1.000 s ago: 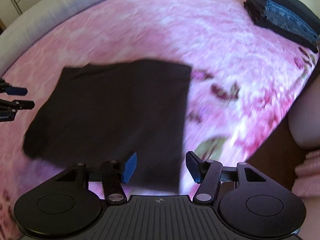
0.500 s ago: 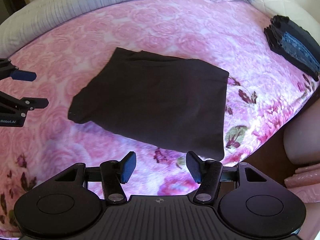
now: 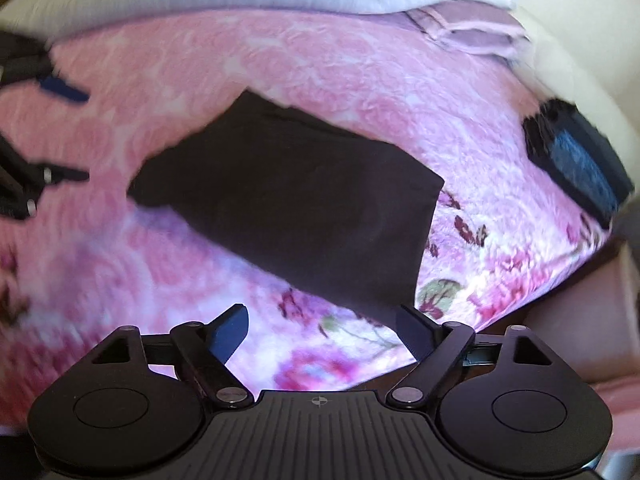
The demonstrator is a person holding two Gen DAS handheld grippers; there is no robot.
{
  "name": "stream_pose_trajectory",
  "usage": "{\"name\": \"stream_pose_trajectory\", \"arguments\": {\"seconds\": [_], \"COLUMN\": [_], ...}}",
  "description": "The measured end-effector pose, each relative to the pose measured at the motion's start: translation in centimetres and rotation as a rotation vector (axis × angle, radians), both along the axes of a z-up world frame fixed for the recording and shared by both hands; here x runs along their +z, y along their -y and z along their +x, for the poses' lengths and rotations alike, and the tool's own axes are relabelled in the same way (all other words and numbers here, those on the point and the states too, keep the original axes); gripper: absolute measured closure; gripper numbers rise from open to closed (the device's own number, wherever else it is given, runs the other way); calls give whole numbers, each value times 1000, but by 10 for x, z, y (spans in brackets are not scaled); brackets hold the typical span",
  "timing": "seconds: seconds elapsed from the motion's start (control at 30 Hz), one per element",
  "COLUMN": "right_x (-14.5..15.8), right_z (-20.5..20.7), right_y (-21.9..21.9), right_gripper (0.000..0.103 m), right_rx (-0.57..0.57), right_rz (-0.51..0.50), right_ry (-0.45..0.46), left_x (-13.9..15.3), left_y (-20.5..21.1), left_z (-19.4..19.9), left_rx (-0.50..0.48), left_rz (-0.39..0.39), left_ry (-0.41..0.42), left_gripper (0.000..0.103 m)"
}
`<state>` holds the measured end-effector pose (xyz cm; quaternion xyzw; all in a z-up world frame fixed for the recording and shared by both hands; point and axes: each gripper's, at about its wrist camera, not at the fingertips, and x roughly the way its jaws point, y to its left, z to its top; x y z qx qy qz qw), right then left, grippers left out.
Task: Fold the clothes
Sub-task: 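Grasp the folded shirt edge with the left gripper while the right gripper grasps it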
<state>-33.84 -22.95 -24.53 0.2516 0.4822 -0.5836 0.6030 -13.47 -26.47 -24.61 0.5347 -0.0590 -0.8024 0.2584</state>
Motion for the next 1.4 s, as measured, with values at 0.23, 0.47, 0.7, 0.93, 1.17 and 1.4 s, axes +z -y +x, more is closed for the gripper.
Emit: {"name": "stream_pose_trajectory", "arguments": {"seconds": [0.23, 0.47, 0.7, 0.93, 1.17, 1.4], "right_x": [-50, -118, -157, -157, -158, -149], "right_z": [-3, -23, -31, -63, -65, -64], "right_y": [-14, 3, 25, 49, 51, 39], "right_gripper": [19, 19, 19, 19, 27, 67], "right_rx": [355, 584, 707, 656, 683, 711], "right_rz": [-19, -70, -199, -223, -230, -127], "right_ry": [-270, -390, -369, -388, -375, -274], "left_x": [-60, -123, -138, -137, -145, -136], "left_y": [-24, -24, 5, 28, 35, 49], "left_z": [-49, -99, -103, -90, -91, -103], "left_rx": [-218, -366, -309, -326, -354, -349], "left_rz": [-134, -280, -368, -389, -390, -278], "left_ry": [103, 127, 56, 94, 182, 274], "left_gripper": [38, 37, 27, 36, 59, 87]}}
